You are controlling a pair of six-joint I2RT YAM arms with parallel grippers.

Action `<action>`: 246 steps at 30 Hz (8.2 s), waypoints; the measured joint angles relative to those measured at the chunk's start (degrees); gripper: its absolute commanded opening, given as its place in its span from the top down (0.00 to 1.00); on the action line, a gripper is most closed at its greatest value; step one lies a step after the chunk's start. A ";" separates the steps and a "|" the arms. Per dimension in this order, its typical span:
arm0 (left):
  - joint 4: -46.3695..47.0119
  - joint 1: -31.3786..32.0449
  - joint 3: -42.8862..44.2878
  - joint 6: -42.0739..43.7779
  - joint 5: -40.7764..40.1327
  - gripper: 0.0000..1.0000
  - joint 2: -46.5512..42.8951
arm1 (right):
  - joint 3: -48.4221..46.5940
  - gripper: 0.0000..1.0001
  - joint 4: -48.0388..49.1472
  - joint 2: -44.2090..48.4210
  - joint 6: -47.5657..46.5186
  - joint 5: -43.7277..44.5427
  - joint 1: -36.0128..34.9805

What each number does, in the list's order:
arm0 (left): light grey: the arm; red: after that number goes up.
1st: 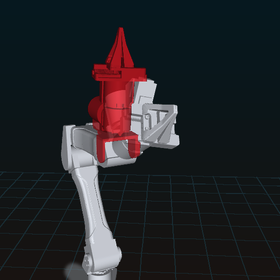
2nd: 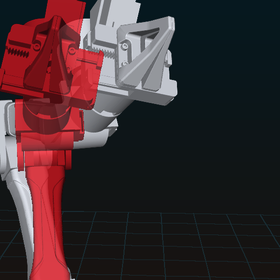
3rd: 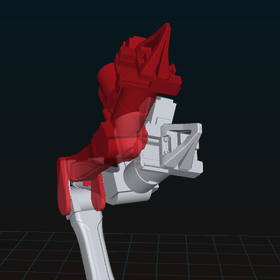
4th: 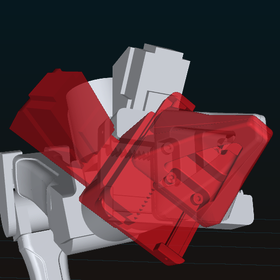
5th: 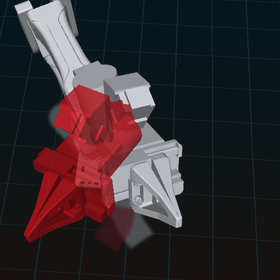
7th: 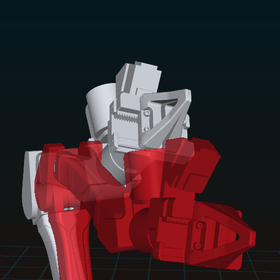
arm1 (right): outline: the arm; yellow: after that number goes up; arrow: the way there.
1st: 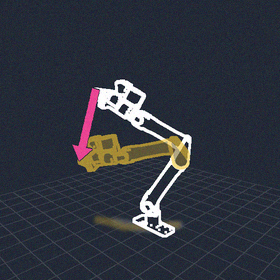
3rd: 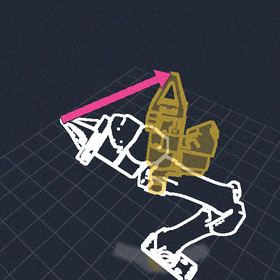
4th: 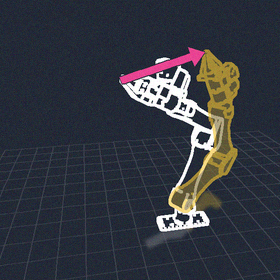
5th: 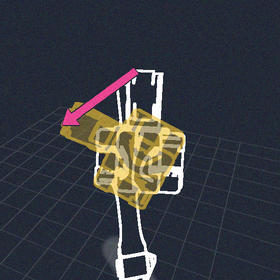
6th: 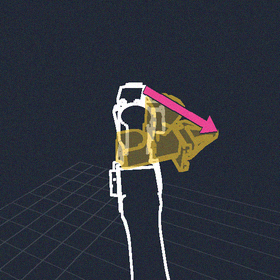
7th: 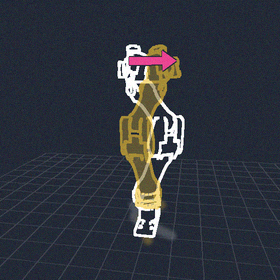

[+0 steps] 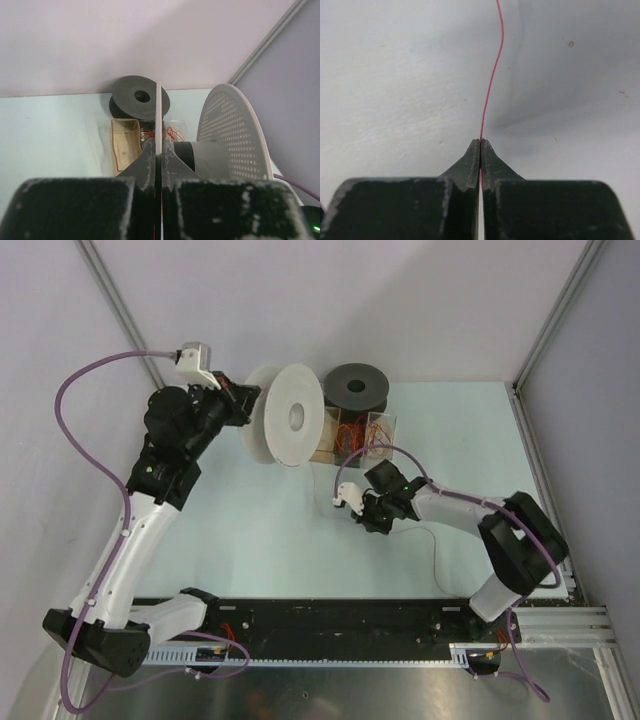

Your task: Wrap the cables

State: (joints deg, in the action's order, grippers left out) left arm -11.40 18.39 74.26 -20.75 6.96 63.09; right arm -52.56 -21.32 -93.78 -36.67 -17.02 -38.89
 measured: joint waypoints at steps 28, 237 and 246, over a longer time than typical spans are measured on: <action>-5.75 15.78 -9.11 7.93 -29.22 1.00 9.55 | -11.45 1.00 9.55 34.53 -10.05 -1.07 -13.46; -6.60 0.94 -6.29 -7.34 -11.54 1.00 7.37 | -11.56 1.00 1.64 29.27 3.50 -11.39 -12.26; -6.54 5.62 -15.54 1.75 -3.37 1.00 4.17 | -21.64 1.00 10.93 24.20 2.12 -5.95 -8.94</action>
State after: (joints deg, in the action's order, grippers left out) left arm -17.93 24.01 58.72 -19.00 3.60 67.26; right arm -74.19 -10.39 -69.58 -34.54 -22.96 -47.83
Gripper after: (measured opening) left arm 0.018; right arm 0.011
